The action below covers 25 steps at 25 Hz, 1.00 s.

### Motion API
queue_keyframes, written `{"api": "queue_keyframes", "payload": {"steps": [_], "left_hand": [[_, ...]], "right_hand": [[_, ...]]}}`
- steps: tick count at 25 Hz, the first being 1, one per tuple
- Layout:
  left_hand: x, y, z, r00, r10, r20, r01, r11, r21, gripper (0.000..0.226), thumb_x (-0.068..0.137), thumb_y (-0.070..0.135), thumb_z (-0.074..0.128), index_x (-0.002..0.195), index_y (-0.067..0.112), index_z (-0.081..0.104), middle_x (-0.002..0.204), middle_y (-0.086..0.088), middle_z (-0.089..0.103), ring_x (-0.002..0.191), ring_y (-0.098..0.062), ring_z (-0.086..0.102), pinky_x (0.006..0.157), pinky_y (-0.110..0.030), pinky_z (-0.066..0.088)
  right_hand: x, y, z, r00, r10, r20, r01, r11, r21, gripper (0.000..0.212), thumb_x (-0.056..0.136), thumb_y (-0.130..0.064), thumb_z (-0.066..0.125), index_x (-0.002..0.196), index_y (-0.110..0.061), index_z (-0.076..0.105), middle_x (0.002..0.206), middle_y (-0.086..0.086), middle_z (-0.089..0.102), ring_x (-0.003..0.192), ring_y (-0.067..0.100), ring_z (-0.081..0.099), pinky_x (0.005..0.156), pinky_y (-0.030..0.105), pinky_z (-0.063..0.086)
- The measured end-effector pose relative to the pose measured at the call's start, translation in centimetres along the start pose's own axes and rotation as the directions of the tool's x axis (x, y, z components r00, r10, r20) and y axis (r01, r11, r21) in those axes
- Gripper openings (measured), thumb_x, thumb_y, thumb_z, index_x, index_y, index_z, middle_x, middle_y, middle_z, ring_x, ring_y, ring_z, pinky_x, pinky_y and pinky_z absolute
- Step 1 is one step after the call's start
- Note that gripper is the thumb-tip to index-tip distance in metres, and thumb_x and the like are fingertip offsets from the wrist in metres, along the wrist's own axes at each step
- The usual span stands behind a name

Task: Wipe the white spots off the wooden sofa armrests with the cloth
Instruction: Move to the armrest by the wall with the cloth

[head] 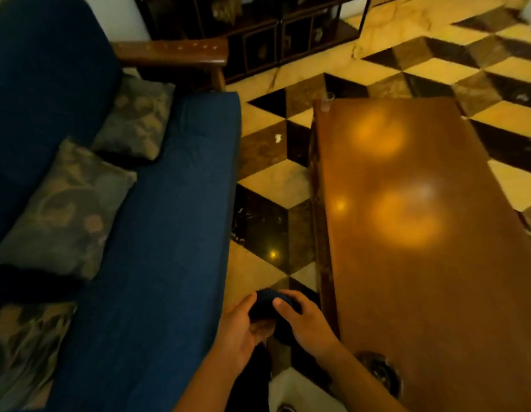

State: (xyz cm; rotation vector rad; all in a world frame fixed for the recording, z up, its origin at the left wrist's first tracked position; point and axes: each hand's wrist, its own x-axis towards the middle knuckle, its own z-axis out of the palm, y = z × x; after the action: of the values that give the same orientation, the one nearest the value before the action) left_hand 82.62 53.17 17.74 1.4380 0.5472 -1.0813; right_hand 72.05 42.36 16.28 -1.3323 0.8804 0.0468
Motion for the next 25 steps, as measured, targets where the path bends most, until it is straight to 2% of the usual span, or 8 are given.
{"api": "queue_keyframes", "payload": {"steps": [3,6,9,11,14,18,21,25], "left_hand": [[6.4,6.3,4.0,0.998,-0.026,0.052,0.026,1.0,0.006,0.03,0.103,0.021,0.054,0.118,0.001,0.069,0.104,-0.027,0.076,0.093,-0.044,0.074,0.074,-0.048,0.061],[12.1,13.6,7.1,0.992,-0.043,0.119,0.04,0.999,0.031,0.025,0.101,0.022,0.059,0.113,0.003,0.071,0.095,-0.021,0.079,0.079,-0.037,0.078,0.058,-0.04,0.061],[15.7,21.8,10.2,0.983,-0.069,0.171,0.062,0.997,0.043,0.021,0.098,0.021,0.065,0.108,0.004,0.073,0.096,-0.023,0.078,0.08,-0.039,0.077,0.058,-0.04,0.061],[18.0,27.3,12.9,0.982,-0.055,0.183,0.05,0.998,0.033,0.018,0.095,0.02,0.069,0.103,0.004,0.075,0.099,-0.023,0.077,0.083,-0.041,0.077,0.061,-0.042,0.062],[21.5,33.8,17.4,0.974,-0.035,0.222,0.027,0.999,0.038,0.016,0.095,0.017,0.068,0.094,0.006,0.08,0.099,-0.021,0.078,0.088,-0.04,0.077,0.067,-0.045,0.062],[27.3,42.6,24.4,0.977,-0.004,0.214,-0.006,0.999,0.045,0.022,0.1,0.013,0.059,0.106,0.003,0.078,0.104,-0.023,0.077,0.093,-0.041,0.076,0.07,-0.046,0.063],[30.0,49.5,28.5,0.985,0.079,0.154,-0.079,0.997,-0.004,0.021,0.099,0.009,0.059,0.114,0.001,0.072,0.108,-0.025,0.076,0.093,-0.042,0.076,0.072,-0.047,0.063],[32.5,58.5,31.8,0.985,0.137,0.106,-0.141,0.99,0.029,0.02,0.096,0.01,0.066,0.112,-0.002,0.071,0.108,-0.026,0.075,0.088,-0.038,0.076,0.069,-0.042,0.063]], "right_hand": [[8.0,-4.9,-1.8,0.998,0.022,-0.059,-0.022,1.0,0.004,0.021,0.096,-0.033,0.068,0.116,-0.025,0.069,0.112,-0.002,0.074,0.1,0.007,0.071,0.086,0.022,0.055],[14.9,-11.3,-3.1,0.991,0.08,-0.104,-0.086,0.995,-0.047,0.026,0.095,-0.033,0.069,0.119,-0.023,0.066,0.112,-0.004,0.071,0.097,0.003,0.069,0.079,0.017,0.055],[20.8,-18.9,-3.8,0.993,0.085,-0.086,-0.1,0.976,-0.196,0.035,0.091,-0.047,0.07,0.12,-0.029,0.063,0.112,-0.012,0.062,0.095,-0.003,0.066,0.079,0.014,0.052],[25.1,-23.7,-4.6,0.99,0.062,-0.124,-0.093,0.96,-0.266,0.038,0.089,-0.055,0.069,0.121,-0.034,0.062,0.117,-0.01,0.053,0.103,0.0,0.06,0.085,0.014,0.048],[31.4,-28.8,-6.5,0.988,0.029,-0.149,-0.053,0.986,-0.16,0.03,0.09,-0.051,0.07,0.114,-0.032,0.068,0.111,-0.009,0.068,0.102,0.005,0.068,0.078,0.012,0.05],[42.3,-34.6,-10.3,0.987,0.093,-0.132,-0.091,0.996,0.023,0.024,0.093,-0.04,0.071,0.11,-0.024,0.07,0.107,0.001,0.076,0.1,0.015,0.072,0.093,0.034,0.057],[50.1,-40.5,-13.1,0.999,0.04,-0.034,-0.041,0.999,-0.022,0.019,0.097,-0.034,0.067,0.109,-0.019,0.069,0.103,0.004,0.076,0.093,0.015,0.073,0.08,0.027,0.057],[58.7,-49.3,-16.0,0.99,-0.031,0.136,0.051,0.988,-0.145,0.025,0.099,-0.035,0.063,0.112,-0.015,0.069,0.084,0.001,0.073,0.065,0.009,0.068,0.059,0.021,0.051]]}}
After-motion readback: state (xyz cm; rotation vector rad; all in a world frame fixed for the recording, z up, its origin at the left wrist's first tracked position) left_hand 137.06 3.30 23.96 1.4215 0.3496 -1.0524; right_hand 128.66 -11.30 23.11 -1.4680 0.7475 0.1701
